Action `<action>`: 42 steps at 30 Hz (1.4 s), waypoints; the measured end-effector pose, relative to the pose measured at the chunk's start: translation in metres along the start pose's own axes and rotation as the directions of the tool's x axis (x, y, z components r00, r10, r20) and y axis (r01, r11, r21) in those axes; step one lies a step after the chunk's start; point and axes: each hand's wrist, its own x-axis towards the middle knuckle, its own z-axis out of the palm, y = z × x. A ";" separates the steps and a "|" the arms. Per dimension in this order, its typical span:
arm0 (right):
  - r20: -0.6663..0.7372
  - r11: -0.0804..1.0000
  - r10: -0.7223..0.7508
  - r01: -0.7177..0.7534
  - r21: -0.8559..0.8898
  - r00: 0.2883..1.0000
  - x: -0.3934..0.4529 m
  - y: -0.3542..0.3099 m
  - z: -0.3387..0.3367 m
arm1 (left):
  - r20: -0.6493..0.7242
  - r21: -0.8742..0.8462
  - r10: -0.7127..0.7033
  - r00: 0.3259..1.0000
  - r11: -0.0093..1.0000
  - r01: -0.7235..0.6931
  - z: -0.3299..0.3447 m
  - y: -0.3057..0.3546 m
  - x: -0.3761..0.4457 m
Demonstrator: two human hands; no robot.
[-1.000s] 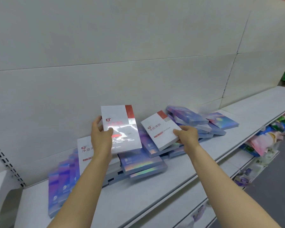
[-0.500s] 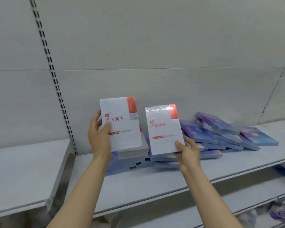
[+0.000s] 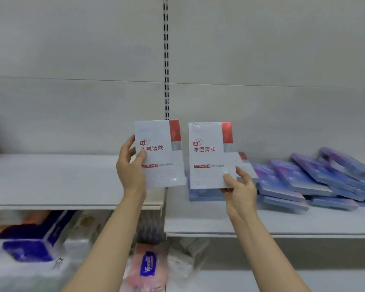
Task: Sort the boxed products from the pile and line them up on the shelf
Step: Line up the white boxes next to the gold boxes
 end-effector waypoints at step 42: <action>0.227 0.963 0.257 -0.268 0.017 0.939 -0.129 0.313 0.457 | -0.219 0.121 -0.009 0.976 0.992 0.036 -0.460 0.052 0.313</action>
